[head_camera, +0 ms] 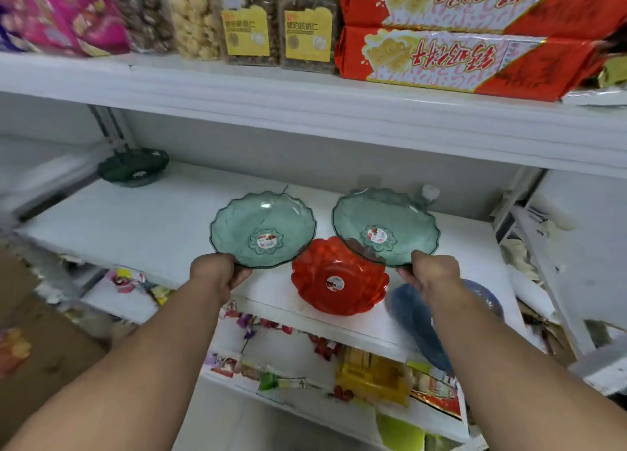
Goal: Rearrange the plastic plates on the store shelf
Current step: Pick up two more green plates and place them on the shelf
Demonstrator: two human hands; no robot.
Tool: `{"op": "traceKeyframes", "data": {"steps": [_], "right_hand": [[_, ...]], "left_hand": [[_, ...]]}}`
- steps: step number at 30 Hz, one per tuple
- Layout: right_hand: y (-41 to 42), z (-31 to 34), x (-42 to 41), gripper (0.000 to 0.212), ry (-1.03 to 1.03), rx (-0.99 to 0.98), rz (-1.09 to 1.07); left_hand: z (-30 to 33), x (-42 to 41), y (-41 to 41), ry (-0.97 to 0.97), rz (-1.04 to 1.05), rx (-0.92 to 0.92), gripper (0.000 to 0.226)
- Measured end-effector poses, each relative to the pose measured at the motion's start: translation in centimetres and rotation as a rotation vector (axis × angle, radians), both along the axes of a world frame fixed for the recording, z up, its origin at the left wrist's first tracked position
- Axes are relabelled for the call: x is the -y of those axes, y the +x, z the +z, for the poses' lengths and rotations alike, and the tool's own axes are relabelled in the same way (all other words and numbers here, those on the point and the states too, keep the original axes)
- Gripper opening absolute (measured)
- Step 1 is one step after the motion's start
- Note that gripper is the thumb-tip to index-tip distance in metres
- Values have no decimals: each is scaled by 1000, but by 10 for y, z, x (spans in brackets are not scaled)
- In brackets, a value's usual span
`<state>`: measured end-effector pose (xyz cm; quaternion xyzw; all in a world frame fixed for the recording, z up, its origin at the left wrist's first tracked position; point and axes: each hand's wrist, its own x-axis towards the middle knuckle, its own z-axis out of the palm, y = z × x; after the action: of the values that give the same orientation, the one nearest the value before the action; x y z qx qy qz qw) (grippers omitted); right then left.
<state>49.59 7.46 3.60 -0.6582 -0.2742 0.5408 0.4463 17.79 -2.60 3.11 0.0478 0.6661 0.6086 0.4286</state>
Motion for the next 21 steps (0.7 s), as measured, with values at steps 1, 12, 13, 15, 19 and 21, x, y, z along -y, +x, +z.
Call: {"op": "traceKeyframes", "data": {"steps": [1,12,13,15,19,21], "right_hand": [[-6,0,7,20,-1,7,20],[-95,1,67,20,20,-34,167],[-106,3,71,16,28,-28,177],[-128,4,78,8,23,-42,195],[-181,-2,90,14,36,-49,181],[-208,-5,95,13,55,-1,172]], "left_hand": [[0,13,-3,0,21,-4,16],[-6,118,-71,-2,201,-21,22],[-7,123,-83,11,210,-18,23],[-11,133,-111,5,231,-2,26],[-7,150,-160,-34,264,5,20],[-5,158,-180,-58,277,7,13]]}}
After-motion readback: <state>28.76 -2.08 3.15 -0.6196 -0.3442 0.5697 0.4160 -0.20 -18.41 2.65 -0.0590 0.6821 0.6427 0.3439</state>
